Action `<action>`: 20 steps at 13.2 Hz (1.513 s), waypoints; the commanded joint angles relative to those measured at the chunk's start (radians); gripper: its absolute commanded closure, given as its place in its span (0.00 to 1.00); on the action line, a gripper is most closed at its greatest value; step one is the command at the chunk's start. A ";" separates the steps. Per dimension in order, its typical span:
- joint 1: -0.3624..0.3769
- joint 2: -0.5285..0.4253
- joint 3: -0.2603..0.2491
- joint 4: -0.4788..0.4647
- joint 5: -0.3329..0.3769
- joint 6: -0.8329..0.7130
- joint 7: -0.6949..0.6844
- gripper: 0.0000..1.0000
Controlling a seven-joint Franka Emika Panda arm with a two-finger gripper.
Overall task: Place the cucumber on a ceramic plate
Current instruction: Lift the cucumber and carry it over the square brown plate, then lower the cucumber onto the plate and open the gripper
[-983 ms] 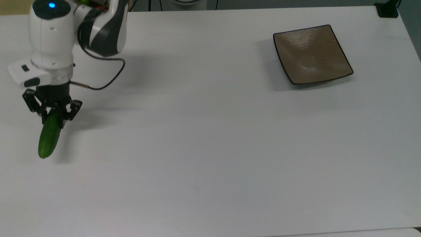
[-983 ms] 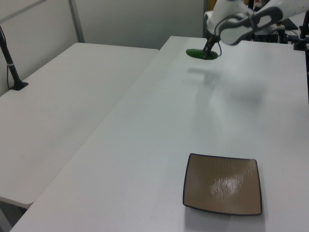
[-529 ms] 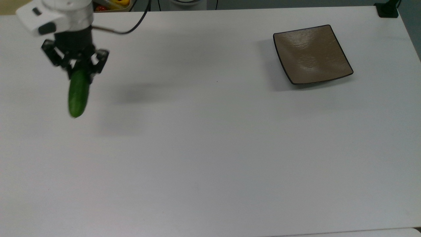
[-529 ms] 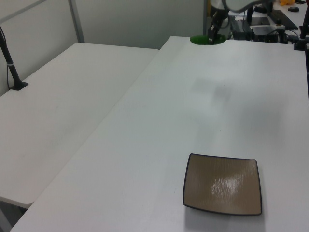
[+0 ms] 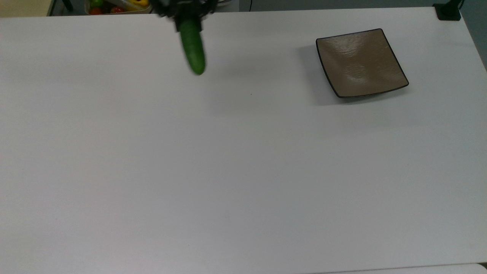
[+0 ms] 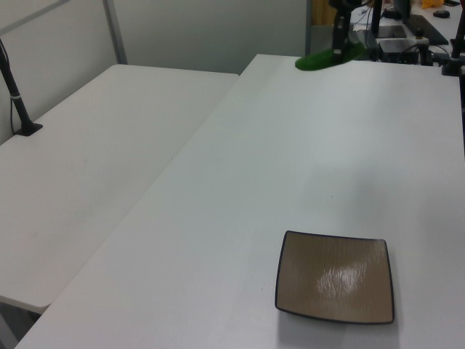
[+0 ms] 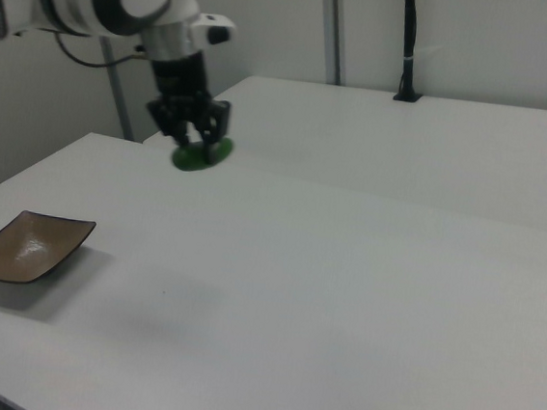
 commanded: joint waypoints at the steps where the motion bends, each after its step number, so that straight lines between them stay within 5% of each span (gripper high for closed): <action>1: 0.028 -0.071 0.114 -0.057 0.055 -0.130 0.009 0.81; 6: 0.060 -0.065 0.254 -0.087 0.100 -0.150 0.098 0.81; 20: 0.343 0.119 0.340 -0.254 0.056 0.301 0.604 0.80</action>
